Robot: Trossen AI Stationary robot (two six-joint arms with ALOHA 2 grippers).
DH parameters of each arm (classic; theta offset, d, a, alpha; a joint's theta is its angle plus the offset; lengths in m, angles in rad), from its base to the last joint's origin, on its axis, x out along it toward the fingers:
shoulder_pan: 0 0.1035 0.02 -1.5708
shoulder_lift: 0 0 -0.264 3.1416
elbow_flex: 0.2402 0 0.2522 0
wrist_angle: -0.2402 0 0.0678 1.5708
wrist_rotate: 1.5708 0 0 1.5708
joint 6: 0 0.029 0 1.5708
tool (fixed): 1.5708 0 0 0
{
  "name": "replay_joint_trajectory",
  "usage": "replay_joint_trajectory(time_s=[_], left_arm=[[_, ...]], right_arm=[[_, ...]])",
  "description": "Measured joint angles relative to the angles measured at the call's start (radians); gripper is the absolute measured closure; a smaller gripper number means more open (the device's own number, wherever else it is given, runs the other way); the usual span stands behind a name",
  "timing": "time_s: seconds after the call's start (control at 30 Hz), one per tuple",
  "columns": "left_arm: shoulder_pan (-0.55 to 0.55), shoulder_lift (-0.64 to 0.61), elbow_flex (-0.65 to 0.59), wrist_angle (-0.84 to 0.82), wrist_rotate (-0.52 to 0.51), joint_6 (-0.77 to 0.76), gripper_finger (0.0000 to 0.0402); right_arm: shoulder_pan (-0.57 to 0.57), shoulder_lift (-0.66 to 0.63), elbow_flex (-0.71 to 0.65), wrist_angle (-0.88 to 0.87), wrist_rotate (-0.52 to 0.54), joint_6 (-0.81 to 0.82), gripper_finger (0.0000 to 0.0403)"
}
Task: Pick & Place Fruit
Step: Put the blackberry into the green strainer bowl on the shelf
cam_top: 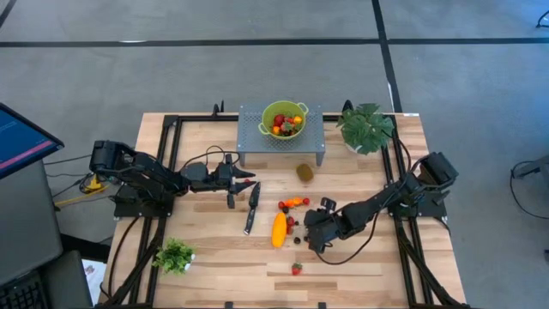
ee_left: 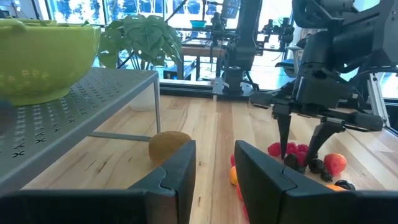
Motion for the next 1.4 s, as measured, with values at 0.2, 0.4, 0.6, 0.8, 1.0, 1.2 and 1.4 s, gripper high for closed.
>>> replay_joint_trajectory(time_s=[0.2, 0.4, 0.6, 0.8, 1.0, 1.2, 1.4], left_arm=[[0.000, 0.000, 0.000, 0.000, 0.000, 0.000, 0.0296], [0.000, 0.000, 0.000, 0.000, 0.001, 0.000, 0.0296], [0.000, 0.000, 0.000, 0.000, 0.001, 0.000, 0.0296], [0.000, 0.000, 0.000, 0.000, 0.001, 0.000, 0.0296], [0.000, 0.000, 0.000, 0.000, 0.005, 0.000, 0.0296], [0.000, 0.000, 0.000, 0.000, 0.005, 0.000, 0.0296], [0.000, 0.000, 0.000, 0.000, 0.004, 0.000, 0.0296]], right_arm=[[-0.002, 0.000, 0.000, -0.002, 0.000, -0.002, 0.0270], [-0.002, -0.001, 0.001, -0.008, 0.001, -0.005, 0.0304], [-0.002, -0.002, 0.001, -0.008, 0.005, -0.009, 0.0348], [-0.003, -0.010, 0.002, -0.003, 0.008, -0.024, 0.0367], [-0.003, -0.043, -0.001, -0.003, -0.006, -0.039, 0.0375], [-0.010, -0.102, 0.000, 0.009, -0.006, -0.079, 0.0400], [-0.016, -0.117, 0.001, 0.028, -0.006, -0.076, 0.0377]])
